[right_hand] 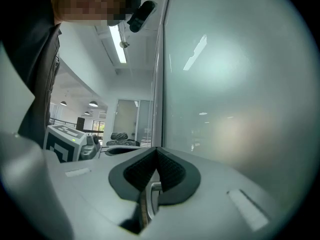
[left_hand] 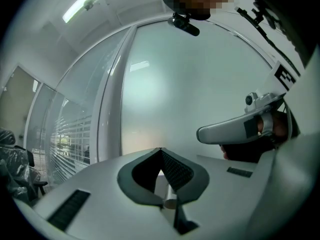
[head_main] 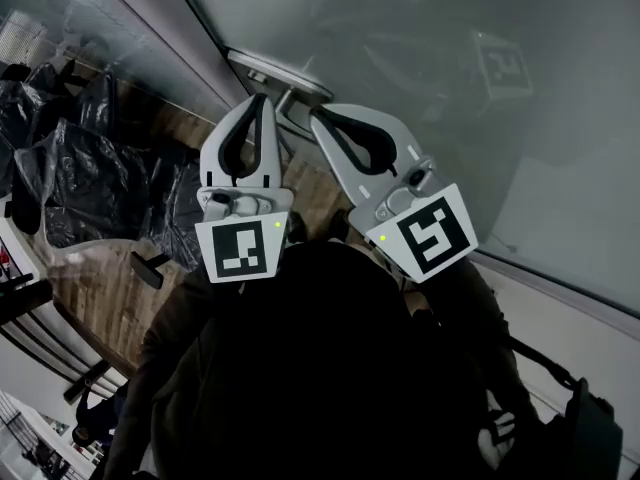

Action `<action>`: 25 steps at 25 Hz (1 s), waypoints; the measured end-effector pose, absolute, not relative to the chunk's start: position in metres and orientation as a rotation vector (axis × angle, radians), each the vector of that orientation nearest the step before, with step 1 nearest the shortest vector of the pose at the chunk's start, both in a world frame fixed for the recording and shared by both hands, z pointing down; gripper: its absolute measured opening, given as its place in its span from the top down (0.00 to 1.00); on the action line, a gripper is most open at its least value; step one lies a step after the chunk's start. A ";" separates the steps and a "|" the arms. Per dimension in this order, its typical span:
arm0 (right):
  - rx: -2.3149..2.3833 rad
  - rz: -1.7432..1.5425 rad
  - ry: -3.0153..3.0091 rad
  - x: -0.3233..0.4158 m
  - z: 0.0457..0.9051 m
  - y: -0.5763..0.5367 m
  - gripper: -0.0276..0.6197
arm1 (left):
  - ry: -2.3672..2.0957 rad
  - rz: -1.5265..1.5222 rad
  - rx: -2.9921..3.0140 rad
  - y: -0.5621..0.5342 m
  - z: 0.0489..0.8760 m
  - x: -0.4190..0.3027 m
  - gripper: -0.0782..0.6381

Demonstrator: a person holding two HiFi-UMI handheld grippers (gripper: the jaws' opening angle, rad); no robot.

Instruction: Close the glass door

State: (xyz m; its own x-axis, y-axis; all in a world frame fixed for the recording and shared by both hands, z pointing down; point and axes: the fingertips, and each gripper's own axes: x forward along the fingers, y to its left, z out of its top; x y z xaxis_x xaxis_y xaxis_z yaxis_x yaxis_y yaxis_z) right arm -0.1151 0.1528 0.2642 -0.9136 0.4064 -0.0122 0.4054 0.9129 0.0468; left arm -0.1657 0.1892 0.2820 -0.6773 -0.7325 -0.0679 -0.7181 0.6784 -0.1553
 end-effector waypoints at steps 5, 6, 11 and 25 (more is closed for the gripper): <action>0.620 0.025 3.032 -0.109 0.253 0.159 0.95 | 2.738 -0.151 -1.211 0.191 0.278 -0.161 0.90; 0.616 0.026 3.034 -0.110 0.253 0.158 0.95 | 2.734 -0.150 -1.214 0.190 0.278 -0.160 0.90; 0.617 0.027 3.037 -0.113 0.253 0.154 0.96 | 2.730 -0.152 -1.222 0.183 0.279 -0.163 0.90; 0.624 0.036 3.029 -0.116 0.251 0.158 0.96 | 2.727 -0.143 -1.226 0.186 0.278 -0.166 0.90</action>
State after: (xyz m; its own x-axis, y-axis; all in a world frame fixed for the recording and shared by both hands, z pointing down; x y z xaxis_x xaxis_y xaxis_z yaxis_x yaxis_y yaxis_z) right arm -0.1161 0.1581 0.2509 -0.9174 0.3957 -0.0430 0.3946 0.9183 0.0328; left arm -0.1658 0.1861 0.2782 -0.6554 -0.7491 -0.0961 -0.7350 0.6619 -0.1474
